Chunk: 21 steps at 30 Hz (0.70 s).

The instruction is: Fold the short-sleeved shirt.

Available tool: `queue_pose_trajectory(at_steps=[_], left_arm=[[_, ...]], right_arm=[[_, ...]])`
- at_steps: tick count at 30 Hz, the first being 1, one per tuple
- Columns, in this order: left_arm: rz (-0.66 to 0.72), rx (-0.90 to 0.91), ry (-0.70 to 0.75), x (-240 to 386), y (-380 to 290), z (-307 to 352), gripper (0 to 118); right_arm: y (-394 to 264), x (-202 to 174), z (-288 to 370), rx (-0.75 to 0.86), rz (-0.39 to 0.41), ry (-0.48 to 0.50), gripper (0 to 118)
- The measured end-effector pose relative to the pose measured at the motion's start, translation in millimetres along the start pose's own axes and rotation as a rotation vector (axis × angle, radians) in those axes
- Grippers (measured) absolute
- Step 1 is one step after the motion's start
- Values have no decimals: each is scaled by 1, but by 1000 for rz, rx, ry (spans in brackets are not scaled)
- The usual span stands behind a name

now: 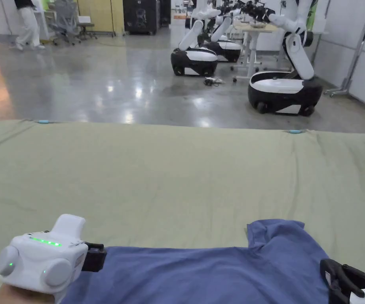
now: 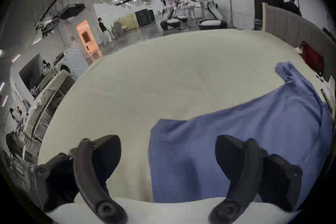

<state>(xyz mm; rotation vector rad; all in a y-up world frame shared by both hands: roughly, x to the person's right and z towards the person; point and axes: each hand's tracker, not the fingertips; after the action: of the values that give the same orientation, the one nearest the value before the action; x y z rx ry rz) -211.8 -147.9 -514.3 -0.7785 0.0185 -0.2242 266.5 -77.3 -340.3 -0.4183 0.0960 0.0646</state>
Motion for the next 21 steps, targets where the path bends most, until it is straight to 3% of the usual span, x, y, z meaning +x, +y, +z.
queue_pose_trajectory(at_steps=[4,6,8,9,10,11,12,14,15,18,21], left_arm=[[-2,-78,20,6,13,-36,105],[-1,-125,16,8,13,-55,97],[83,-185,-35,8,7,-61,39],[161,-174,-115,9,4,-59,32],[126,-134,-38,15,4,-51,10],[35,-118,-35,22,6,-42,3],[-19,-113,-22,28,6,-35,3],[-25,-61,-35,29,7,-18,3],[-3,-62,-58,27,10,-8,3],[-2,-22,-72,24,15,17,3],[-18,-2,-81,22,19,32,3]], right_arm=[[8,24,-18,-44,14,-50,3],[13,40,-32,-76,-9,-77,3],[18,58,-55,-143,-40,-84,3],[21,67,-71,-181,-55,-94,3],[23,75,-86,-216,-65,-103,5],[26,84,-108,-277,-69,-109,6],[28,92,-128,-325,-86,-107,16],[28,106,-162,-406,-146,-44,74],[26,110,-181,-449,-157,-43,91],[13,107,-218,-518,-91,-122,93],[-3,102,-240,-603,-115,-133,91]])
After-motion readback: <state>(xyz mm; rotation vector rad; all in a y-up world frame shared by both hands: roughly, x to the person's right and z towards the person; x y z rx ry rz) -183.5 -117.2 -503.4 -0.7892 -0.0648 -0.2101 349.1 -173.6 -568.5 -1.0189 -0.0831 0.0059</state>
